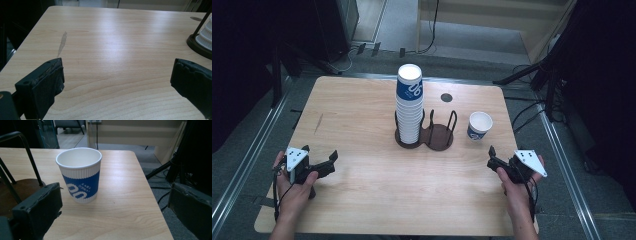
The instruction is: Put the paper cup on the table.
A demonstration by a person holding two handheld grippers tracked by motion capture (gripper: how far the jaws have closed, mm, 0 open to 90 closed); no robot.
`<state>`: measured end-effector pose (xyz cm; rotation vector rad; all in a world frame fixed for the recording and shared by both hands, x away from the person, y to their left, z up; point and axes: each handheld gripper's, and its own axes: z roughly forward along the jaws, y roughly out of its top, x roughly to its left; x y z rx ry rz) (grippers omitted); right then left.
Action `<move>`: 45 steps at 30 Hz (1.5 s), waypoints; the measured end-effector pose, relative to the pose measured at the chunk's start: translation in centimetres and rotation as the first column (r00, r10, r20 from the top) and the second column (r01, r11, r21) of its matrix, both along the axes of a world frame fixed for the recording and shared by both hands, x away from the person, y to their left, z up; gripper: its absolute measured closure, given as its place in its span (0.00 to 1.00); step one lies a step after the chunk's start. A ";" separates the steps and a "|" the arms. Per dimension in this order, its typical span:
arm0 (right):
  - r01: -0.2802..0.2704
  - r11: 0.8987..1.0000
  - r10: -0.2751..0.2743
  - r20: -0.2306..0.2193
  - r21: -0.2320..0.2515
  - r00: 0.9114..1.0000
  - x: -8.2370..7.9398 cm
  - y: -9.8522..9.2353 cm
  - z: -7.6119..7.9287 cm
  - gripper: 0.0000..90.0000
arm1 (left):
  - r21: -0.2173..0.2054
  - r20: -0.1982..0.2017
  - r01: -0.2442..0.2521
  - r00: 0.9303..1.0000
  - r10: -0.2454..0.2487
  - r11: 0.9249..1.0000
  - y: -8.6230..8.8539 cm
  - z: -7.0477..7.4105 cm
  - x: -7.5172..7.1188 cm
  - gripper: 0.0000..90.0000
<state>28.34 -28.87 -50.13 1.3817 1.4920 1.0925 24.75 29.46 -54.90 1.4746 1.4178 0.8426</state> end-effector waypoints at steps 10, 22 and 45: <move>0.027 1.000 -0.026 -0.023 0.009 0.999 -1.6 -1.4 -1.2 0.00 | 0.000 0.003 0.004 1.000 -0.004 1.000 0.0 0.0 0.0 0.00; 0.043 0.999 -0.042 -0.062 0.011 0.997 -3.7 -3.3 -2.5 0.00 | -0.001 0.005 0.006 1.000 -0.006 1.000 0.0 0.0 -0.1 0.00; 0.040 0.999 -0.040 -0.099 0.002 0.994 -7.4 -5.3 -4.2 0.00 | 0.005 -0.003 0.008 1.000 -0.008 1.000 -0.1 0.0 -0.1 0.00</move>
